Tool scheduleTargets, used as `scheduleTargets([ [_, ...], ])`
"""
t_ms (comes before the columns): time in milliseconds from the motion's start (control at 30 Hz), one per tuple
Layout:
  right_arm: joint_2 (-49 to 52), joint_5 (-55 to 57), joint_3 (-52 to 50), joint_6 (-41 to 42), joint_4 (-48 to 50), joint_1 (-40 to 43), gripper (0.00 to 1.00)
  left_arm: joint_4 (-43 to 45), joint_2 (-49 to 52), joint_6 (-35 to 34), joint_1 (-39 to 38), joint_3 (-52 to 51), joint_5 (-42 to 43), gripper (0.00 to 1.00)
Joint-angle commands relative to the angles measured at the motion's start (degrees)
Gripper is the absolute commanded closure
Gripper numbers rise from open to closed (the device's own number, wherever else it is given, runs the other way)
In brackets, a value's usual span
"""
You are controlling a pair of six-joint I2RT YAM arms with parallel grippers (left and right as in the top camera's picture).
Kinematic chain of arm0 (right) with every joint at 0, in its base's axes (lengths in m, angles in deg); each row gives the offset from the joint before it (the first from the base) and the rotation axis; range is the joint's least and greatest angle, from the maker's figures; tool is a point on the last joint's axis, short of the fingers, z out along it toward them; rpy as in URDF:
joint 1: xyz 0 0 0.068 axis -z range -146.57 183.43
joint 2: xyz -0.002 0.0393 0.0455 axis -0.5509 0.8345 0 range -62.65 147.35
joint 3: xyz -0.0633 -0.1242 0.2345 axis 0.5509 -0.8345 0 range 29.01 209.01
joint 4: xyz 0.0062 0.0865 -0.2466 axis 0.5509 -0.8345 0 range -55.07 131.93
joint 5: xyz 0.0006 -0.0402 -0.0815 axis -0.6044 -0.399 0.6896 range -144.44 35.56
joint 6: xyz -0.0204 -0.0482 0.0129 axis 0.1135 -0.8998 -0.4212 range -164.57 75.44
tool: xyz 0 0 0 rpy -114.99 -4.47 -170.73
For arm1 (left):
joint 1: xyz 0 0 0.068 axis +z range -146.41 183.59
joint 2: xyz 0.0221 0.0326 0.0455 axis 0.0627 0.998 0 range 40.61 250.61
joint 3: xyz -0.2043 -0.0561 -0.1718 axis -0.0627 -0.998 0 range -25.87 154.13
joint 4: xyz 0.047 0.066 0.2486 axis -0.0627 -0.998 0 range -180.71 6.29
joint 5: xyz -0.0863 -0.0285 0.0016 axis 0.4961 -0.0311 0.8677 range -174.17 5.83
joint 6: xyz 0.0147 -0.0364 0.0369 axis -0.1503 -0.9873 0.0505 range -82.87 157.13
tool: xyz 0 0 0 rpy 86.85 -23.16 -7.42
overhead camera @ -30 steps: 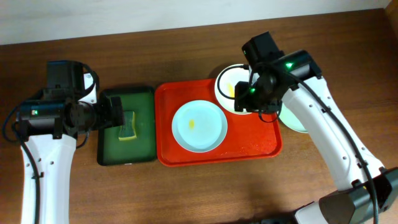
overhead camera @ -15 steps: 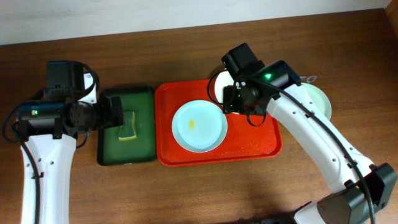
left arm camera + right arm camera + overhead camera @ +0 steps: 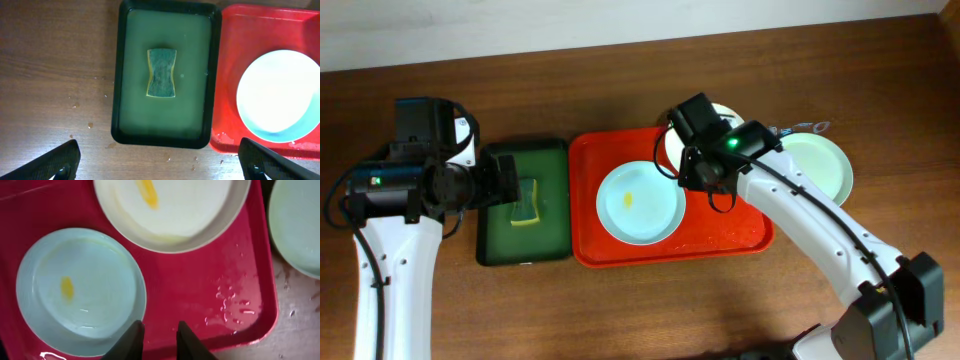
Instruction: Clean dirty plates on tray and stack at the side
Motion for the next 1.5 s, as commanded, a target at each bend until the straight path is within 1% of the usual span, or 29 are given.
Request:
scheduleTargets([
  [0, -0.96, 1.38, -0.66, 7.65, -2.58, 0.66, 0.75, -0.04, -0.48, -0.48, 0.2, 0.83, -0.2, 0.01],
  [67, -0.96, 1.18, -2.01, 9.7, -3.21, 1.62, 0.74, -0.04, -0.48, -0.48, 0.2, 0.83, -0.2, 0.01],
  [167, -0.96, -0.63, -6.23, 17.94, -1.9, 3.91, 0.74, -0.04, -0.48, -0.48, 0.2, 0.83, -0.2, 0.01],
  [200, -0.96, -3.85, -8.33, 18.03, 0.52, 4.72, 0.75, -0.04, -0.48, -0.48, 0.2, 0.83, -0.2, 0.01],
  [233, -0.96, -8.46, -10.69, 18.03, 4.28, 5.33, 0.79, -0.02, -0.48, -0.48, 0.2, 0.83, -0.2, 0.01],
  [300, -0.96, -12.35, -13.03, 18.03, 8.72, 5.4, 0.8, -0.04, -0.48, -0.48, 0.2, 0.83, -0.2, 0.01],
  [333, -0.94, -13.16, -14.01, 18.08, 10.38, 5.4, 0.83, -0.02, -0.48, -0.48, 0.2, 0.83, -0.2, 0.01],
  [400, -0.94, -13.31, -14.6, 19.69, 10.64, 5.4, 0.84, -0.04, -0.48, -0.48, 0.2, 0.83, -0.22, 0.01],
  [433, -0.94, -13.35, -14.93, 21.46, 10.64, 5.4, 0.86, -0.02, -0.48, -0.48, 0.2, 0.83, -0.22, 0.01],
  [500, -0.94, -13.7, -16.13, 25.16, 10.71, 5.4, 0.86, -0.04, -0.48, -0.48, 0.2, 0.83, -0.2, 0.01],
  [600, -0.94, -13.77, -17.88, 25.59, 11.45, 4.85, 0.88, -0.04, -0.48, -0.48, 0.2, 0.83, -0.22, 0.01],
  [667, -0.9, -13.77, -18.62, 25.81, 13.46, 3.23, 0.82, -0.04, -0.48, -0.48, 0.2, 0.83, -0.2, 0.01],
  [767, -0.85, -13.7, -19.52, 25.81, 16.7, 0.85, 0.81, -0.02, -0.48, -0.48, 0.2, 0.83, -0.2, 0.01],
  [800, -0.85, -13.46, -20.11, 25.81, 17.81, 0.04, 0.83, -0.04, -0.48, -0.48, 0.2, 0.83, -0.22, 0.01],
  [867, -0.85, -12.17, -21.11, 26.82, 19.06, -0.68, 0.85, -0.02, -0.48, -0.48, 0.2, 0.83, -0.2, 0.01],
  [933, -0.83, -10.71, -22.18, 29.51, 19.37, -1.11, 0.84, -0.04, -0.48, -0.48, 0.2, 0.83, -0.2, 0.01],
  [1100, 0.81, -10.56, -24.2, 29.46, 24.76, -1.16, 0.8, -0.04, -0.48, -0.48, 0.2, 0.83, -0.22, 0.01],
  [1167, 2.27, -10.64, -24.33, 28.09, 26.58, -1.49, 0.8, -0.02, -0.48, -0.48, 0.2, 0.83, -0.22, 0.01],
  [1300, 4.28, -10.58, -24.33, 28.09, 26.73, -1.49, 0.82, -0.04, -0.48, -0.48, 0.2, 0.83, -0.2, 0.01],
  [1333, 4.98, -10.64, -24.33, 28.06, 26.73, -1.49, 0.85, -0.04, -0.48, -0.48, 0.2, 0.83, -0.22, 0.01],
  [1367, 5.64, -10.64, -24.33, 28.09, 26.75, -1.49, 0.86, -0.04, -0.48, -0.48, 0.2, 0.83, -0.22, 0.01],
  [1467, 6.36, -10.71, -24.33, 27.12, 28.13, -1.49, 0.85, -0.02, -0.48, -0.48, 0.2, 0.83, -0.22, 0.01],
])
